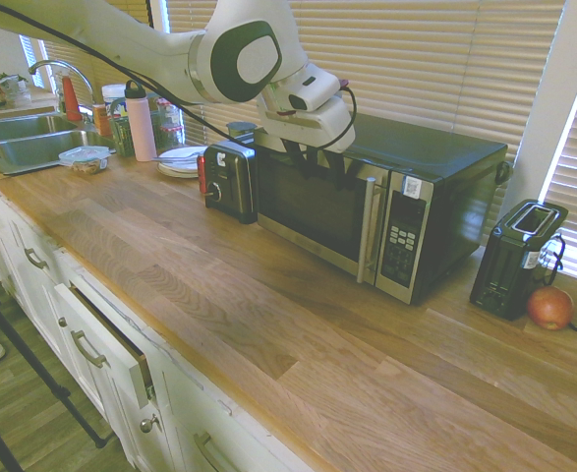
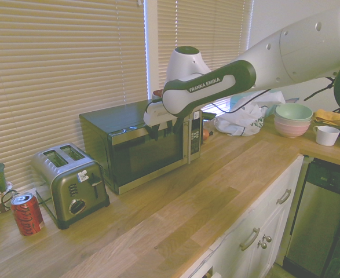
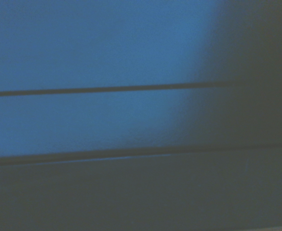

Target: Close the microwave

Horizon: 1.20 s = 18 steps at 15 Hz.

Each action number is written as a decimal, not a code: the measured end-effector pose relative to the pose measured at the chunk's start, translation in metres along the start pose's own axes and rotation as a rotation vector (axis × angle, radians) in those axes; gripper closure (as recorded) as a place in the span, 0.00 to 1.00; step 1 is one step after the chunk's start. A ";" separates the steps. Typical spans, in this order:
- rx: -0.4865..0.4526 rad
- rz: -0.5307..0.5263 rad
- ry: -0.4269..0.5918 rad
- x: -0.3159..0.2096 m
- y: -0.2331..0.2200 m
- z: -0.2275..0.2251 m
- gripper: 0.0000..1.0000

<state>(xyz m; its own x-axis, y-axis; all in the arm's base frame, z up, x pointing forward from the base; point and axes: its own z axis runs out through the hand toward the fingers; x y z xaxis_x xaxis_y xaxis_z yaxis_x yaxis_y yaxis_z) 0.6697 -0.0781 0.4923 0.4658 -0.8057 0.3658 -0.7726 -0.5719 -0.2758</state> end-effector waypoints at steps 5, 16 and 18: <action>-0.013 -0.022 -0.043 -0.041 0.019 -0.006 0.00; -0.145 -0.101 -0.223 -0.159 0.082 -0.018 0.00; -0.179 -0.106 -0.273 -0.175 0.095 -0.010 0.00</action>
<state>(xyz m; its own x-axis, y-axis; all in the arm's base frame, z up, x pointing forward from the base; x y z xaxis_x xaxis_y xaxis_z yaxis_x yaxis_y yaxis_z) 0.5108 0.0104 0.4107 0.6273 -0.7686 0.1258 -0.7659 -0.6381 -0.0793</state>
